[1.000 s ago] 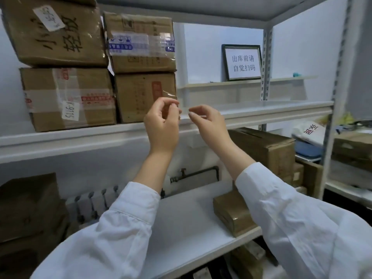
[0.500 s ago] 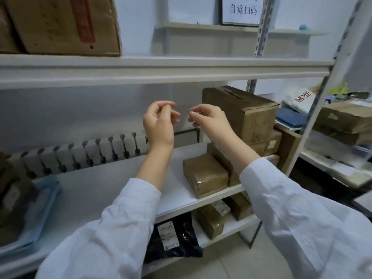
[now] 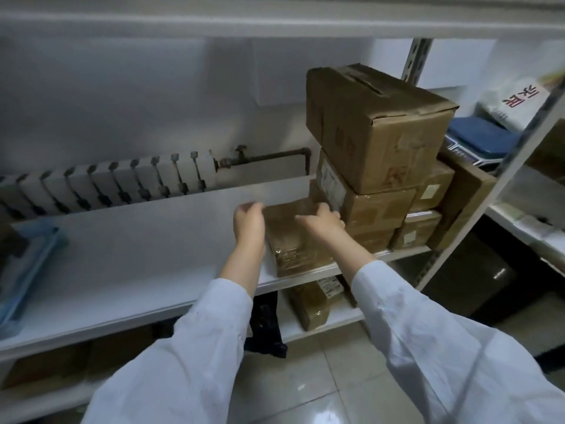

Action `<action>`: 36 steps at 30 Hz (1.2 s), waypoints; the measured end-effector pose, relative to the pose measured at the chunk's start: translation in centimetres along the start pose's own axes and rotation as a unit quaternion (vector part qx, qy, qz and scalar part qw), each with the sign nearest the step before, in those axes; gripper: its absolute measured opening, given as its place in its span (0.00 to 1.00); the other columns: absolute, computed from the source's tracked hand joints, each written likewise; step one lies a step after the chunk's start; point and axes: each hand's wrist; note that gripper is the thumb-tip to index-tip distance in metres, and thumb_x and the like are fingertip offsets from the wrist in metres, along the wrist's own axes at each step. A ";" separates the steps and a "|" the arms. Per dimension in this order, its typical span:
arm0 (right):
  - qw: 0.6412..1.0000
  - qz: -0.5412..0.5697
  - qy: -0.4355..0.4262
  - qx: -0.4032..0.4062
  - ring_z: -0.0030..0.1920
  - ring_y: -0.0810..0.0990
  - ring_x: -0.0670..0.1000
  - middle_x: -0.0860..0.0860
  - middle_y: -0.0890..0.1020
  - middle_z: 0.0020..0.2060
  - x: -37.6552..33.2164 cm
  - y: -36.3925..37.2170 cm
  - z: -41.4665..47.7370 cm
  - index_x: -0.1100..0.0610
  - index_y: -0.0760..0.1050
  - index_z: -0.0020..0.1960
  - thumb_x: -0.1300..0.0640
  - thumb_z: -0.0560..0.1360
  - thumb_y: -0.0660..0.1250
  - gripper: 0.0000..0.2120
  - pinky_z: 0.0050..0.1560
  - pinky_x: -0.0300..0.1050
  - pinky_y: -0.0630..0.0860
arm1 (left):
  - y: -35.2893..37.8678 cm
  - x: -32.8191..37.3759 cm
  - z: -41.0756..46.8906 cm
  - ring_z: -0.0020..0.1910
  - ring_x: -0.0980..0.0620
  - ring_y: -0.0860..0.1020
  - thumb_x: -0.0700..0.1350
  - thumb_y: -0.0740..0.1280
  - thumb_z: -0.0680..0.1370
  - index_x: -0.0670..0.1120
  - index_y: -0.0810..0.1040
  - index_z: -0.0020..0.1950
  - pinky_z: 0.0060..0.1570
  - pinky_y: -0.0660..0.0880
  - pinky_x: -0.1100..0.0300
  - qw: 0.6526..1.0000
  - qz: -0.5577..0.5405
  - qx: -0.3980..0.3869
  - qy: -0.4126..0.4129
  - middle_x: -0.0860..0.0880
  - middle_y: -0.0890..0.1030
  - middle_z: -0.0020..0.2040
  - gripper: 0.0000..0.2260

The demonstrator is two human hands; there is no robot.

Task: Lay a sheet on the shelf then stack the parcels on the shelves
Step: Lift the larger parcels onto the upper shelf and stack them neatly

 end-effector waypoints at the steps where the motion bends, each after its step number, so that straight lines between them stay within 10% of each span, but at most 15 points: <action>1: 1.000 -0.011 0.022 -0.013 0.72 0.58 0.62 0.60 0.57 0.73 0.7 0.3 0.6 0.55 0.52 0.76 0.43 0.76 0.62 0.35 0.71 0.56 0.60 | 0.3 -1.2 0.1 0.62 0.39 0.73 0.42 0.62 0.78 0.40 0.74 0.58 0.44 0.68 0.60 0.999 0.018 0.000 -0.040 0.40 0.78 0.53 0.11; 4: 0.998 -0.036 0.046 -0.030 0.72 0.58 0.62 0.60 0.59 0.73 2.0 1.1 1.7 0.58 0.52 0.76 0.42 0.76 0.62 0.36 0.70 0.56 0.60 | 0.7 -3.5 -0.4 0.64 0.42 0.70 0.44 0.62 0.79 0.42 0.69 0.66 0.56 0.68 0.55 0.989 0.056 -0.014 -0.135 0.41 0.72 0.65 0.17; 6: 0.997 -0.031 0.049 -0.042 0.72 0.59 0.62 0.60 0.60 0.73 2.5 1.4 2.2 0.58 0.53 0.76 0.43 0.76 0.62 0.36 0.70 0.56 0.60 | 1.1 -4.5 -0.4 0.48 0.42 0.71 0.44 0.59 0.80 0.44 0.71 0.50 0.45 0.69 0.58 0.981 0.075 -0.031 -0.177 0.45 0.73 0.50 0.05; 10: 0.998 -0.007 0.044 -0.039 0.71 0.62 0.63 0.60 0.60 0.72 3.4 1.4 2.9 0.59 0.54 0.75 0.44 0.76 0.63 0.35 0.69 0.55 0.62 | 2.0 -4.9 -1.6 0.30 0.54 0.60 0.45 0.57 0.82 0.46 0.62 0.34 0.25 0.64 0.64 0.971 0.108 -0.072 -0.202 0.50 0.61 0.34 0.16; 13: 0.998 0.019 0.041 -0.041 0.71 0.60 0.63 0.60 0.58 0.72 3.6 1.5 3.1 0.60 0.53 0.75 0.46 0.77 0.63 0.34 0.68 0.54 0.62 | 2.2 -6.0 -0.6 0.43 0.47 0.73 0.49 0.58 0.81 0.45 0.72 0.47 0.38 0.74 0.69 0.970 0.078 -0.084 -0.213 0.49 0.71 0.43 0.09; 15: 0.999 0.015 0.038 -0.028 0.71 0.58 0.63 0.61 0.57 0.72 3.7 1.6 3.1 0.59 0.51 0.75 0.47 0.77 0.63 0.35 0.68 0.54 0.62 | 1.8 -7.1 0.5 0.66 0.43 0.69 0.54 0.63 0.79 0.44 0.66 0.67 0.63 0.68 0.56 0.974 0.079 -0.083 -0.195 0.48 0.71 0.64 0.22; 17: 0.999 0.001 0.034 -0.032 0.72 0.57 0.62 0.61 0.59 0.72 3.7 1.6 2.9 0.59 0.52 0.75 0.47 0.77 0.63 0.34 0.68 0.54 0.62 | 1.1 -7.6 1.1 0.68 0.41 0.67 0.58 0.66 0.75 0.47 0.60 0.68 0.68 0.65 0.47 0.981 0.069 -0.063 -0.169 0.43 0.68 0.69 0.28; 25: 0.994 0.070 0.004 -0.086 0.67 0.70 0.60 0.58 0.71 0.68 1.4 0.5 1.1 0.59 0.64 0.71 0.47 0.77 0.63 0.27 0.67 0.53 0.69 | -3.5 -5.1 1.1 0.43 0.45 0.77 0.51 0.68 0.73 0.47 0.67 0.63 0.38 0.75 0.55 0.985 -0.090 0.002 -0.146 0.42 0.76 0.53 0.21; 36: 0.967 0.192 -0.166 -0.033 0.68 0.68 0.58 0.55 0.68 0.70 -7.1 -1.7 -5.2 0.49 0.60 0.73 0.25 0.62 0.58 0.46 0.68 0.59 0.66 | -11.9 4.4 -1.5 0.39 0.50 0.77 0.67 0.59 0.73 0.49 0.77 0.53 0.30 0.74 0.62 0.980 -0.080 -0.090 -0.161 0.47 0.79 0.41 0.24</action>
Point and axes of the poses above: each hand's wrist, its own z-axis towards the middle knuckle, its own y-axis out of the palm, x = y × z
